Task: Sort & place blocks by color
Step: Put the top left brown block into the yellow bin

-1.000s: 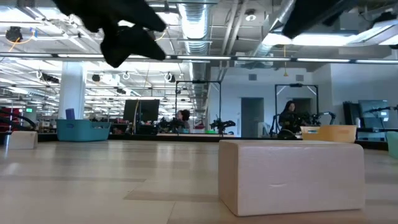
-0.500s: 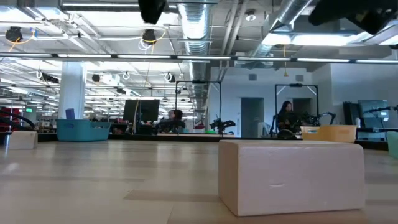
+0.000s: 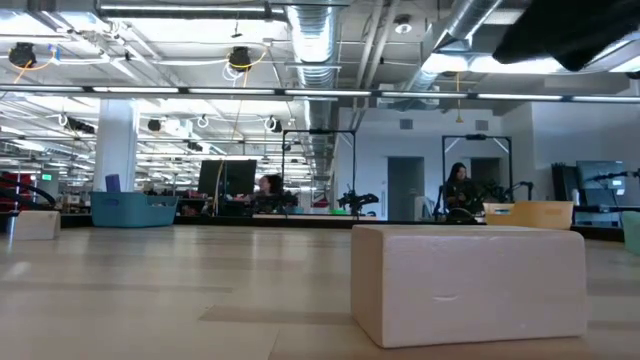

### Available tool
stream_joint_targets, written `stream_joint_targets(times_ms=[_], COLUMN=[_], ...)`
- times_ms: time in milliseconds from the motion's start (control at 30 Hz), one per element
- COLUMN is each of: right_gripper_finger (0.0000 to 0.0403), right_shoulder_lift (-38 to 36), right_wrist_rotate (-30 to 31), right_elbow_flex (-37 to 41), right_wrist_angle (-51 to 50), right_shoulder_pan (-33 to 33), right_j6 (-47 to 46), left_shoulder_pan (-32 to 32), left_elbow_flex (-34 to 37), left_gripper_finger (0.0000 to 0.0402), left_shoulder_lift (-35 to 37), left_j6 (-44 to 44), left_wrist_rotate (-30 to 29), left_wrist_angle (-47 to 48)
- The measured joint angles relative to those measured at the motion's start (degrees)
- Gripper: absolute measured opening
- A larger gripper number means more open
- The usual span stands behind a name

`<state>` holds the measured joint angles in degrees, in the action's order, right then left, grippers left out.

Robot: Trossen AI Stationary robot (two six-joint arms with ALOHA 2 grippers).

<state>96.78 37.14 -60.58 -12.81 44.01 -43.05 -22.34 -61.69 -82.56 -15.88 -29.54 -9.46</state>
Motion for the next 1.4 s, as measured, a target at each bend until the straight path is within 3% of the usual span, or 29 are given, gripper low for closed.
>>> stream_joint_targets(times_ms=[167,367,533,767,933,1200,1400], right_gripper_finger=[0.0156,0.021,0.0209,0.0198,0.0223,0.0248,0.0249], right_shoulder_lift=[0.14,3.43,6.89,13.17,17.31,17.5,13.74], right_wrist_rotate=[-0.87,-7.8,-10.42,-10.83,-10.43,-14.86,-18.65], right_elbow_flex=[-0.28,-0.46,-2.09,-4.3,-6.53,-7.47,-7.51], right_wrist_angle=[0.89,2.97,6.02,5.78,5.9,2.69,1.88], right_shoulder_pan=[-0.34,-3.34,-2.77,-0.34,-0.69,-3.85,-9.79], right_j6=[0.0,0.52,4.92,16.19,20.87,14.93,19.45], left_shoulder_pan=[0.01,0.01,0.01,0.2,-4.04,-10.8,-10.86], left_elbow_flex=[0.02,0.02,0.09,0.07,0.04,0.07,0.09], left_gripper_finger=[0.0247,0.0247,0.0247,0.0247,0.0247,0.0247,0.0247], left_shoulder_lift=[0.0,0.0,-0.04,-0.07,-0.07,-0.07,2.48], left_j6=[-8.48,-8.22,-2.41,-8.52,-11.45,-21.82,-35.16], left_wrist_rotate=[-3.34,-4.77,-3.9,-1.43,-4.24,-12.32,-10.45], left_wrist_angle=[-0.56,-0.64,-0.56,1.86,12.76,27.99,47.12])
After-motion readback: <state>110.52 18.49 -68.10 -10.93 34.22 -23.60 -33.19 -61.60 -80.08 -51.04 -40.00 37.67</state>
